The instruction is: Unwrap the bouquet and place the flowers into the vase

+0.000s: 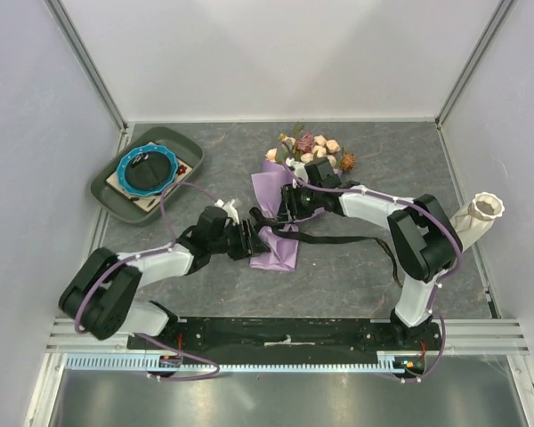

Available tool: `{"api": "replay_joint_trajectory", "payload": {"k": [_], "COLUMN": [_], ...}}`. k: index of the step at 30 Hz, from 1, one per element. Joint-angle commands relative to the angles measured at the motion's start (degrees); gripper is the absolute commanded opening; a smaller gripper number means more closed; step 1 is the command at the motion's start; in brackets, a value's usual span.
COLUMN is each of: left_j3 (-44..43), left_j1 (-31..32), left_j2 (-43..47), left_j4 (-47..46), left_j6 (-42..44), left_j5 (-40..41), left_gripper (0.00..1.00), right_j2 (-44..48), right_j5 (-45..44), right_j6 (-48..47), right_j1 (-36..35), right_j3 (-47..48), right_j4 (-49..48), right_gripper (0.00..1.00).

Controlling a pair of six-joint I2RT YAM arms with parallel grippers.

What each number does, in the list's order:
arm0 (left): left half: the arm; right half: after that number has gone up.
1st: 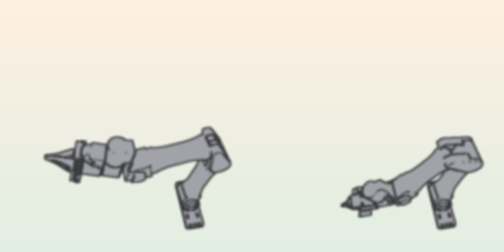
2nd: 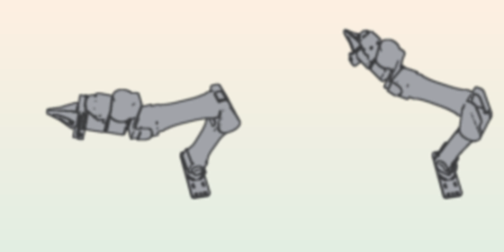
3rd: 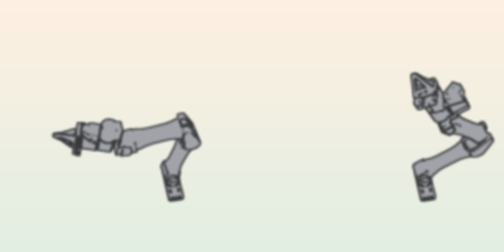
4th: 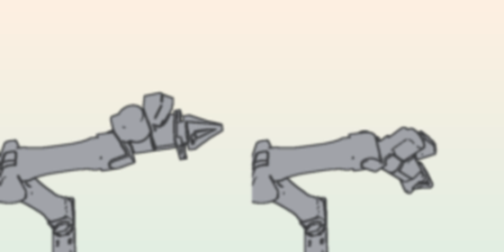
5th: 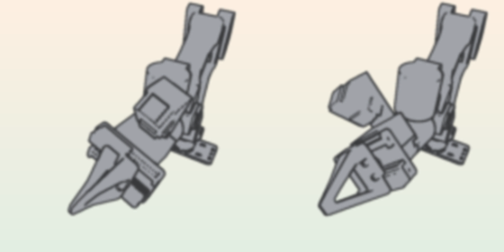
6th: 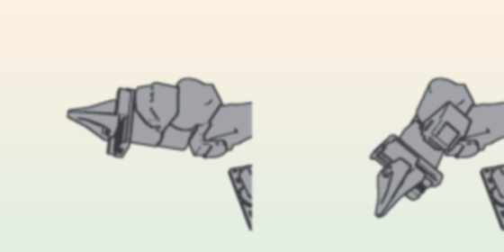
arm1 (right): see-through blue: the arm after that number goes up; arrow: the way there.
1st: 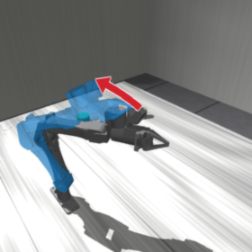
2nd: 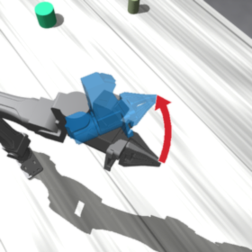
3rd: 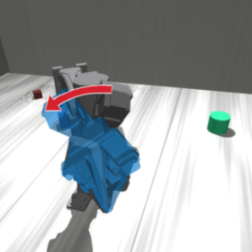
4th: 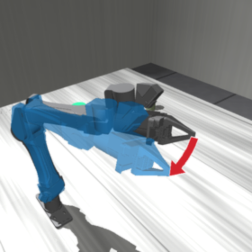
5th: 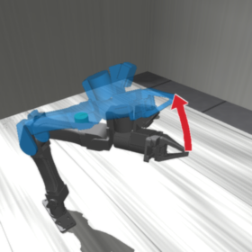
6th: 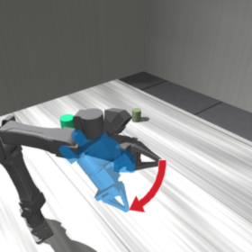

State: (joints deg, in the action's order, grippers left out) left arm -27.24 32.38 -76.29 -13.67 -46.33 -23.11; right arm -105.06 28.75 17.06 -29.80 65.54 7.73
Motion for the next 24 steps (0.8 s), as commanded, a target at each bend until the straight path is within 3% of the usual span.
{"api": "replay_joint_trajectory", "payload": {"k": [1, 8, 11, 12, 17, 22, 24], "left_j3": [0.7, 1.8, 1.8, 1.8, 2.5, 2.8, 2.8], "left_j1": [0.1, 0.1, 0.1, 0.2, 0.1, 0.2, 0.1], "left_j2": [-7.6, -11.3, -10.3, -9.9, -8.9, -8.6, -8.5], "left_j4": [-5.3, -10.3, -10.1, -9.8, -9.4, -9.4, -9.5], "left_j6": [0.5, -1.4, -1.3, -1.2, -1.2, -1.2, -1.3], "left_j5": [1.1, -1.0, -0.8, -0.7, -0.8, -0.8, -1.0], "left_gripper": [0.51, 0.49, 0.49, 0.49, 0.49, 0.49, 0.49], "right_j2": [-0.1, -1.2, 0.5, 1.2, 4.7, 4.9, 4.8], "right_j5": [1.7, 3.7, 3.4, 3.0, 0.9, -3.7, -5.4], "right_j6": [-0.2, 1.0, 0.5, 0.3, -0.5, -2.3, -2.2], "right_j1": [-0.6, -0.9, -1.0, -1.1, -1.8, -3.9, -4.0], "right_j3": [0.3, 0.4, -0.4, -1.2, -2.3, -1.7, -0.8], "right_j4": [-3.1, -5.0, -4.7, -4.8, -2.6, -0.3, 0.1], "right_gripper": [0.52, 0.44, 0.54, 0.62, 0.64, 0.55, 0.45]}}
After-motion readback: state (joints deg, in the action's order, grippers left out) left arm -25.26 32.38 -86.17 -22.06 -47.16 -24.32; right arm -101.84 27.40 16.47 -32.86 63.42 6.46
